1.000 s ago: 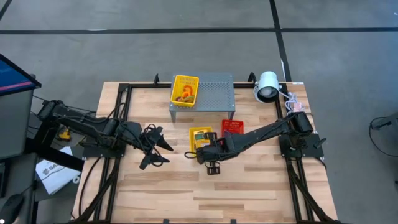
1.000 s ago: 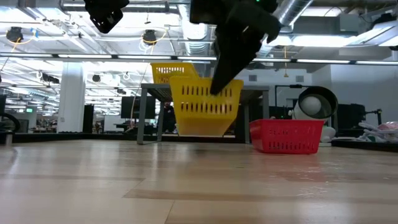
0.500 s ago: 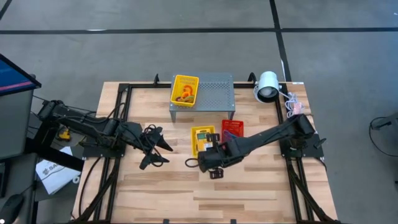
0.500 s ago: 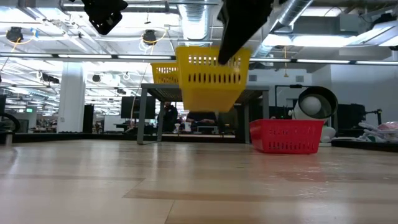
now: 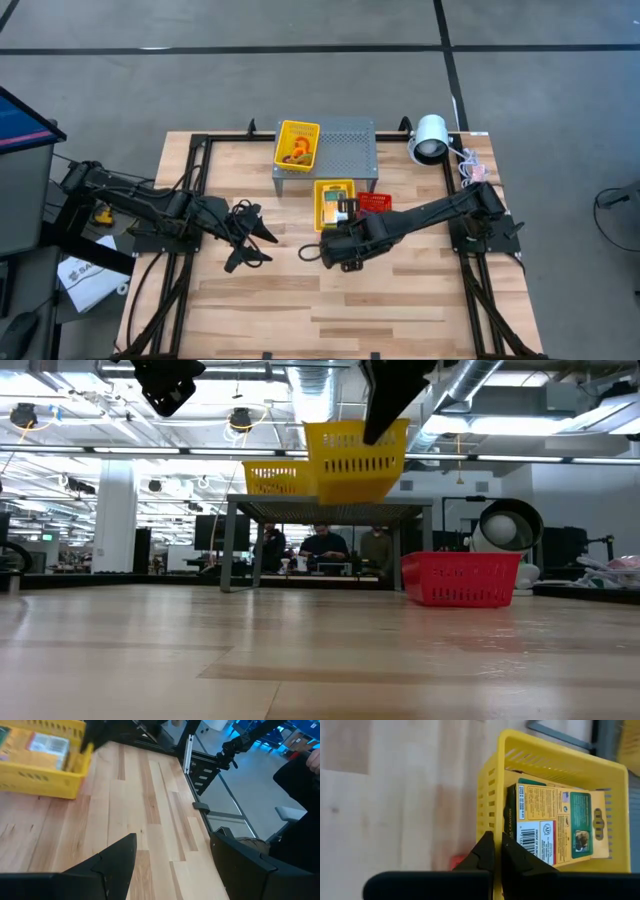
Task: Pick & Place Office Desk Supplies
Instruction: Put the yellow bin on the shelf
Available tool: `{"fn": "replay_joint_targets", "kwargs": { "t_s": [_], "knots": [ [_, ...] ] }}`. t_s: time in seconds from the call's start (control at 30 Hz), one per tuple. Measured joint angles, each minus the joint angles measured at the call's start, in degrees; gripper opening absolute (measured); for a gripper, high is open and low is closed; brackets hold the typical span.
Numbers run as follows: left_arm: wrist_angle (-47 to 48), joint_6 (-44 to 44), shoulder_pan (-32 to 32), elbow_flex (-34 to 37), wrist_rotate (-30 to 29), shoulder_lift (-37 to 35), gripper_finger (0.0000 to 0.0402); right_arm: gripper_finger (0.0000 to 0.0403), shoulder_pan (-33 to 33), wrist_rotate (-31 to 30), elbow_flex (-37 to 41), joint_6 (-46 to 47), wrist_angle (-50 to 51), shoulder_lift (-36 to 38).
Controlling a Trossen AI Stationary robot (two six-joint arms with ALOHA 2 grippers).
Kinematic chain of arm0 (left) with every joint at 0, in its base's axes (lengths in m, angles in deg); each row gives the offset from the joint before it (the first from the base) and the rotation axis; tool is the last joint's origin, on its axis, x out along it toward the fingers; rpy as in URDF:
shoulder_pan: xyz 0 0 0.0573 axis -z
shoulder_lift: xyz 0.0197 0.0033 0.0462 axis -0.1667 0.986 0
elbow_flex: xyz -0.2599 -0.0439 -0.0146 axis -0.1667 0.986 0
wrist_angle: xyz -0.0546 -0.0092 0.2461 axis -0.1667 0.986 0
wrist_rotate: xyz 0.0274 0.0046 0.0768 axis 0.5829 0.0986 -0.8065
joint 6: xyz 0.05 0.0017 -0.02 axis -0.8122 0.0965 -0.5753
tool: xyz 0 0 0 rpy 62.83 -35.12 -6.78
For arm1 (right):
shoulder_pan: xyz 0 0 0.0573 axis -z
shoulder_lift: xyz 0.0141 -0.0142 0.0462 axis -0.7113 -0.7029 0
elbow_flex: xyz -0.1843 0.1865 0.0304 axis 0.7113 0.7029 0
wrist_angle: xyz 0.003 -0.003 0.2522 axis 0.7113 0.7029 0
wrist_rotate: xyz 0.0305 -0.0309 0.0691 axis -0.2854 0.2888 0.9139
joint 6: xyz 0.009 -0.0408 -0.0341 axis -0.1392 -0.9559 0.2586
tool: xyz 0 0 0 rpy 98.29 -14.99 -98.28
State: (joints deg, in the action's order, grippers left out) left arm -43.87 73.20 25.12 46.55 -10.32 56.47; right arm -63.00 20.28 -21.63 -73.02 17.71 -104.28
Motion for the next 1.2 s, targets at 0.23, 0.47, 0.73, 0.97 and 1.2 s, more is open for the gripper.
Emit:
{"fn": "replay_joint_targets", "kwargs": {
  "t_s": [0.23,0.47,0.73,0.97,1.2],
  "knots": [
    [0.2,0.0,0.0,0.0,0.0,0.0,0.025,0.0,2.4,-2.9,-2.3,-3.7,1.3,0.0],
    [0.2,0.0,0.0,0.0,0.0,0.0,0.025,0.0,6.7,-3.2,-3.3,-7.1,1.3,0.0],
    [0.2,0.5,0.0,0.0,0.0,0.0,0.025,0.0,11.6,-3.2,-3.3,-10.0,1.4,0.0],
    [0.2,0.5,0.0,0.0,0.0,0.0,0.025,0.0,15.3,-2.9,-3.3,-12.4,0.7,0.0],
    [0.2,0.5,0.0,0.0,0.0,0.0,0.025,0.0,18.8,-0.6,-3.3,-16.1,-2.0,0.0]
  ]
}}
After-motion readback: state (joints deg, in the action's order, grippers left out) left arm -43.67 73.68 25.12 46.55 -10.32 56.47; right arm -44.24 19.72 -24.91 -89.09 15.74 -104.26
